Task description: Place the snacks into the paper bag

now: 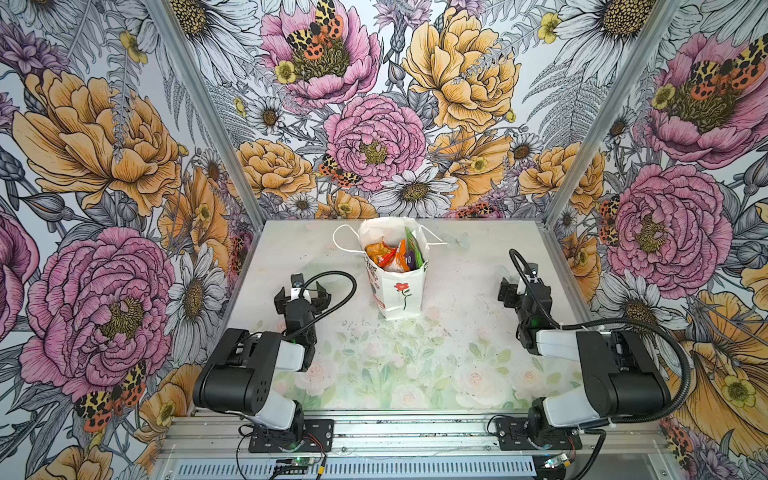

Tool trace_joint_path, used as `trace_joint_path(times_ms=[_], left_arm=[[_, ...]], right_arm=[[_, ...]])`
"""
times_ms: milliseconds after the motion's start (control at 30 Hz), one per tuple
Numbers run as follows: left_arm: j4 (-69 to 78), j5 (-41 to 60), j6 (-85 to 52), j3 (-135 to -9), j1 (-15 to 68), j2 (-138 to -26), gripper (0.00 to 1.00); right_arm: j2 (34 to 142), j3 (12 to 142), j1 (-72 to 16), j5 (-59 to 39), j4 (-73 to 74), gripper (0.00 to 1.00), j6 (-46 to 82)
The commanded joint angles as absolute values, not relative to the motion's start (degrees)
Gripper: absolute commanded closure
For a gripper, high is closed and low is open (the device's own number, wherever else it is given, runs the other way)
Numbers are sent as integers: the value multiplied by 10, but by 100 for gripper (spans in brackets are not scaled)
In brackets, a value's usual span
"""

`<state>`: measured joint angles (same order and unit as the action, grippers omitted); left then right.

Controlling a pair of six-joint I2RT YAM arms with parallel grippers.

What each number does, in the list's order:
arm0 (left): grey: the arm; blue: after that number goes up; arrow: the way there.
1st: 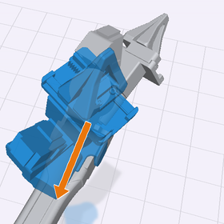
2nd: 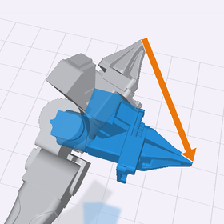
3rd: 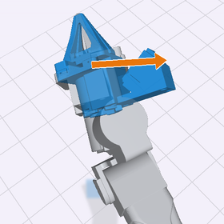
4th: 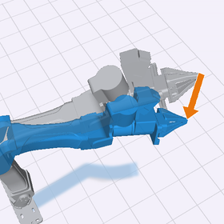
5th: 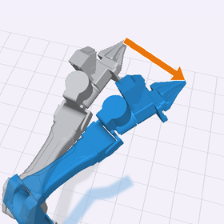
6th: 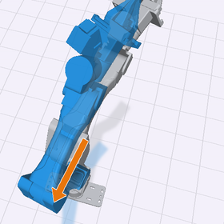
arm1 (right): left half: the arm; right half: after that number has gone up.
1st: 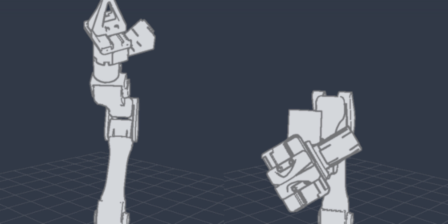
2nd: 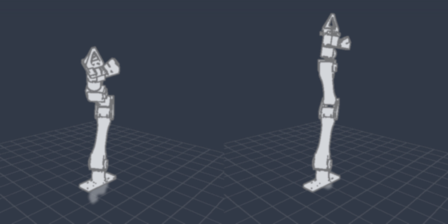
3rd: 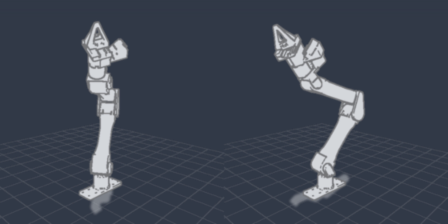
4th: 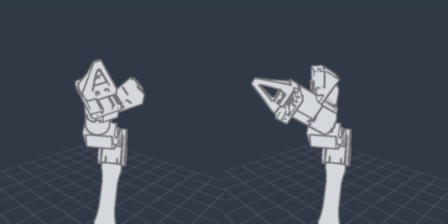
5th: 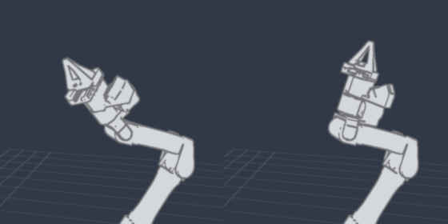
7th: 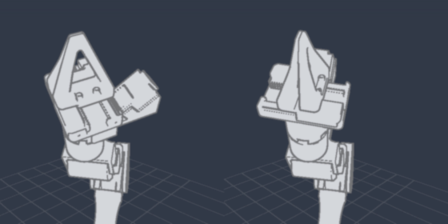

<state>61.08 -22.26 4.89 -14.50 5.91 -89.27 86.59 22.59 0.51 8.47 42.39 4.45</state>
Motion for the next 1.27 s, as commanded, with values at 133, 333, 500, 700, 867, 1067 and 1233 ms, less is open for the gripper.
trace_joint_path(times_ms=[133, 333, 500, 700, 867, 1067, 1233], left_arm=[[547, -146, -10, -209, 7, -886, 1], [566, -137, -17, -200, 0, -888, 1], [569, -138, -17, -200, 0, -889, 1], [569, -140, -16, -200, 1, -889, 1], [559, -157, -3, -207, 15, -890, 1], [558, -156, -3, -207, 15, -891, 1], [558, -156, -3, -207, 15, -890, 1]], right_arm=[[876, 233, 19, 14, 473, 7, 42], [876, 231, 19, 16, 476, 0, 41], [875, 229, 14, 40, 477, 0, 45], [875, 230, 14, 40, 476, 0, 45], [875, 230, 13, 40, 475, 0, 44], [876, 234, 18, 31, 469, 0, 47], [876, 232, 17, 32, 475, 0, 47]])
